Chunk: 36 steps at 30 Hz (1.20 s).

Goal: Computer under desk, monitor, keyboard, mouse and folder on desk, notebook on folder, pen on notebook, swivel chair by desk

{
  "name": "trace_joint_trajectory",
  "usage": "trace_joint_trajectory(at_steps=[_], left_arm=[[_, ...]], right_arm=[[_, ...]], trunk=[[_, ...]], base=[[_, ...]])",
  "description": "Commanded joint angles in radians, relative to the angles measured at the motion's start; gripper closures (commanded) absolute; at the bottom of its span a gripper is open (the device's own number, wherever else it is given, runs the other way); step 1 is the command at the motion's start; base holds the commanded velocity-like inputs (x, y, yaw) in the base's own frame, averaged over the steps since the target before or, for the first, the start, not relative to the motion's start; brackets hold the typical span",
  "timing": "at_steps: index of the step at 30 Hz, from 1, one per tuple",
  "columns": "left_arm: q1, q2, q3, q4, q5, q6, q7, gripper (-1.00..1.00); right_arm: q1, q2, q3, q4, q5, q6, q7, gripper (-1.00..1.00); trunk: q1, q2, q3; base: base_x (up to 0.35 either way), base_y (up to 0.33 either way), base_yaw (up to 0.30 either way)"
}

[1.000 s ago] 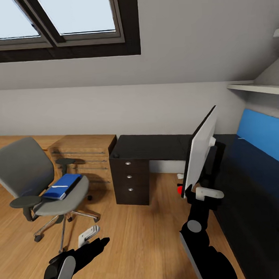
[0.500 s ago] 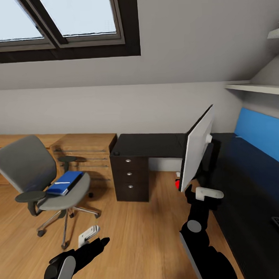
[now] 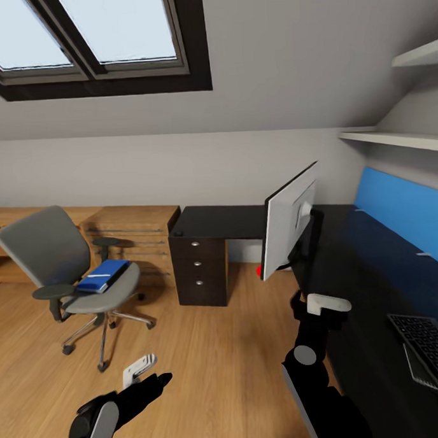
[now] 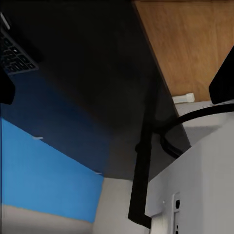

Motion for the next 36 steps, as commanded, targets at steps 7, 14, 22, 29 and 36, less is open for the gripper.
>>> trace_joint_trajectory(at_steps=[7,14,22,29,36], left_arm=[[-0.001,-0.001,0.002,-0.001,0.011,0.005,0.008,-1.0],[-0.001,-0.001,0.001,0.008,0.01,0.005,0.008,-1.0],[-0.001,-0.001,-0.002,0.032,0.007,0.005,0.007,-1.0],[-0.001,-0.001,-0.001,0.033,0.006,0.005,0.007,-1.0],[-0.001,-0.001,-0.003,0.033,0.007,0.005,0.007,-1.0]], right_arm=[[-0.001,0.0,0.0,0.0,0.007,0.01,0.0,-1.0],[-0.001,-0.001,-0.006,0.0,0.005,0.012,-0.001,-1.0],[-0.001,0.0,-0.003,0.016,0.004,0.009,-0.001,-1.0],[-0.001,0.001,0.002,0.019,0.003,0.008,-0.001,-1.0],[-0.001,0.016,0.018,0.019,0.001,0.008,0.005,-1.0]], trunk=[[-0.001,-0.001,-0.001],[-0.001,-0.001,-0.001],[-0.001,-0.001,-0.001],[-0.001,-0.001,-0.001],[-0.001,-0.001,-0.001]], base=[[-0.334,-0.004,0.0],[-0.333,-0.018,0.0],[-0.28,-0.199,0.0],[-0.234,-0.259,0.0],[-0.231,-0.261,0.0]])
